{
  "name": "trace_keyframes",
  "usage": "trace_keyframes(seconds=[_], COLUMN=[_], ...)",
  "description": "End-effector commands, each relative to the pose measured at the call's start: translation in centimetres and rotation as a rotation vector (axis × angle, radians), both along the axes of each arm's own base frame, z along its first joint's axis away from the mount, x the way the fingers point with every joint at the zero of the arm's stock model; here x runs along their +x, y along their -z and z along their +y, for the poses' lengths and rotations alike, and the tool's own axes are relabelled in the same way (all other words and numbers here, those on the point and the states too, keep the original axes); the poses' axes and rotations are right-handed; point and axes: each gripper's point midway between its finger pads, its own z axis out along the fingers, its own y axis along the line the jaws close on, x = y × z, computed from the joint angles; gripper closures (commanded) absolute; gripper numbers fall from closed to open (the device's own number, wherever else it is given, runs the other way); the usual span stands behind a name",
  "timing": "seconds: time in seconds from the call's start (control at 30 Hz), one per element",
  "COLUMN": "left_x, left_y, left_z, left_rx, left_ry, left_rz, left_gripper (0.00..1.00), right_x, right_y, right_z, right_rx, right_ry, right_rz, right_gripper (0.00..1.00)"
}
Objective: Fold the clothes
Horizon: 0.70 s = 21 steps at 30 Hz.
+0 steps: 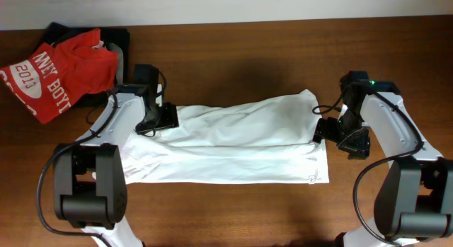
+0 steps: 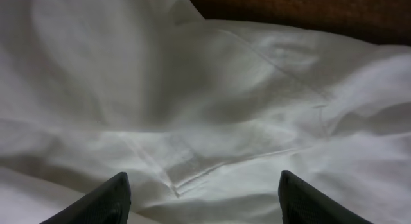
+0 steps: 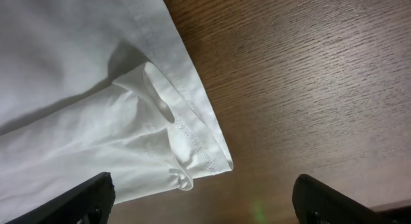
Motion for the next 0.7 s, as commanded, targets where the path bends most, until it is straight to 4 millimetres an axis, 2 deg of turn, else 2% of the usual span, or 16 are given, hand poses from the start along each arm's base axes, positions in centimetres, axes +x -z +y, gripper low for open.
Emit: trace_keyframes(seconds=[0.0, 0.17, 0.23, 0.4, 0.5, 0.67], left_x=[0.14, 0.05, 0.08, 0.26, 0.34, 0.40], left_y=[1.77, 2.60, 2.59, 2.57, 2.53, 2.47], left_z=[-0.27, -0.42, -0.30, -0.21, 0.16, 0.54], left_rx=[0.054, 0.125, 0.131, 0.137, 0.159, 0.181], left_ry=[0.109, 0.134, 0.133, 0.131, 0.128, 0.124], left_rz=[0.030, 0.040, 0.039, 0.032, 0.029, 0.027], left_gripper=[0.27, 0.27, 0.37, 0.50, 0.67, 0.70], right_x=[-0.04, -0.10, -0.09, -0.09, -0.09, -0.08], right_y=[-0.43, -0.41, -0.41, -0.41, -0.41, -0.41], right_z=[-0.04, -0.04, -0.04, -0.04, -0.04, -0.04], right_rx=[0.001, 0.001, 0.001, 0.001, 0.001, 0.001], right_ry=[0.001, -0.007, -0.007, -0.007, -0.007, -0.007], right_rz=[-0.020, -0.018, -0.019, -0.019, -0.019, -0.019], right_gripper=[0.08, 0.08, 0.08, 0.08, 0.08, 0.08])
